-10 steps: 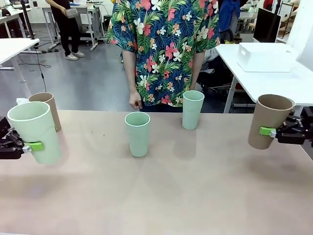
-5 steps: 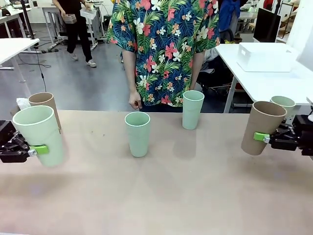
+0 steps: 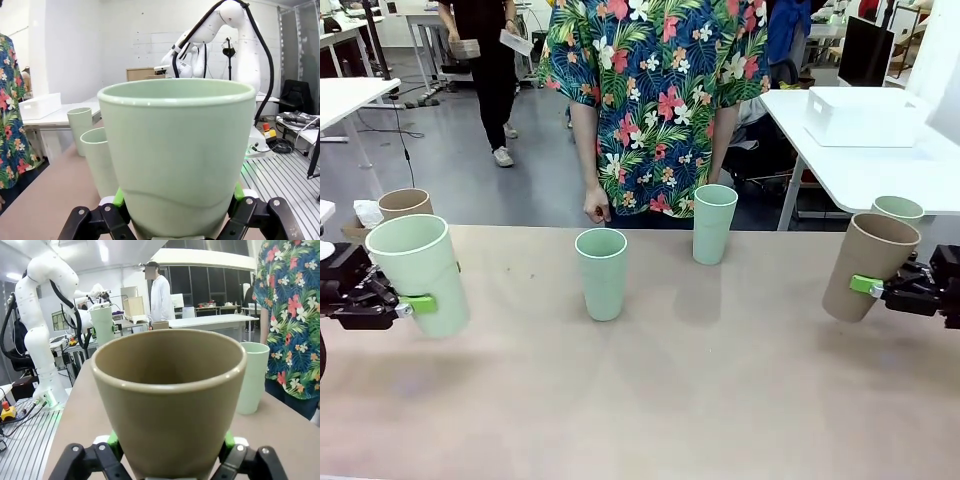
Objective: Stack the cups and store them in the basket.
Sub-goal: Pick up two Reusable plastic cups , one in each hand.
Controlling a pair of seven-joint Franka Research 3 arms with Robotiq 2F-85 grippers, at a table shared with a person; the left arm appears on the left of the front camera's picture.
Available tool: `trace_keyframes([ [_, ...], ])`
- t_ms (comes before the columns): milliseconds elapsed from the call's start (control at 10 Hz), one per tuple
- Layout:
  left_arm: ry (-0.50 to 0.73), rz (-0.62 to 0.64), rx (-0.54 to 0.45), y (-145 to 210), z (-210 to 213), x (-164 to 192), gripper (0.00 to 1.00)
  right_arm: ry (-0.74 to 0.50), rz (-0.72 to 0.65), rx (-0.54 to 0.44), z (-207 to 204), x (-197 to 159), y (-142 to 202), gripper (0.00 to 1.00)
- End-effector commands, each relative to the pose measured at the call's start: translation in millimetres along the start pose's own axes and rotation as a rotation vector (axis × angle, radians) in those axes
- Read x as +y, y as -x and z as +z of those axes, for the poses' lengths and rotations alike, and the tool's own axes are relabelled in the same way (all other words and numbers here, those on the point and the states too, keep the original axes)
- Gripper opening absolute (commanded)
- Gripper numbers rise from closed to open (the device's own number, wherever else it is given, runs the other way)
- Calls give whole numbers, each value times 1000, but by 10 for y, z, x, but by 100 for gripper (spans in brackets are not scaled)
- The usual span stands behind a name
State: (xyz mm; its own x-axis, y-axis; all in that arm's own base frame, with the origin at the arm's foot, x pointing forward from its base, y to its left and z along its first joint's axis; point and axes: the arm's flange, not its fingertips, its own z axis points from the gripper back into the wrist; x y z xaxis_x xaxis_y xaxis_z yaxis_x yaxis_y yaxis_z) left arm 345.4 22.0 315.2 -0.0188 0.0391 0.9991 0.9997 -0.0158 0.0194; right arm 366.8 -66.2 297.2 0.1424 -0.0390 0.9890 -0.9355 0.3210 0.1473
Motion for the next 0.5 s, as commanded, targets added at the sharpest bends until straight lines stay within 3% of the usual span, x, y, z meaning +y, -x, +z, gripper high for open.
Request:
trace_keyframes([
  [0, -4, 2, 12, -88, -150, -35, 85, 17, 11, -10, -78, 856, 52, 85],
  [100, 13, 5, 15, -100, -177, -29, 85, 26, 4, 9, -65, 867, 45, 85],
  [200, 41, 17, 27, -114, -123, -40, 85, 8, -3, -3, 36, -4, 8, 85],
  [400, 22, -3, 12, -13, -82, 18, 85, 8, -3, -3, 36, -4, 8, 85],
])
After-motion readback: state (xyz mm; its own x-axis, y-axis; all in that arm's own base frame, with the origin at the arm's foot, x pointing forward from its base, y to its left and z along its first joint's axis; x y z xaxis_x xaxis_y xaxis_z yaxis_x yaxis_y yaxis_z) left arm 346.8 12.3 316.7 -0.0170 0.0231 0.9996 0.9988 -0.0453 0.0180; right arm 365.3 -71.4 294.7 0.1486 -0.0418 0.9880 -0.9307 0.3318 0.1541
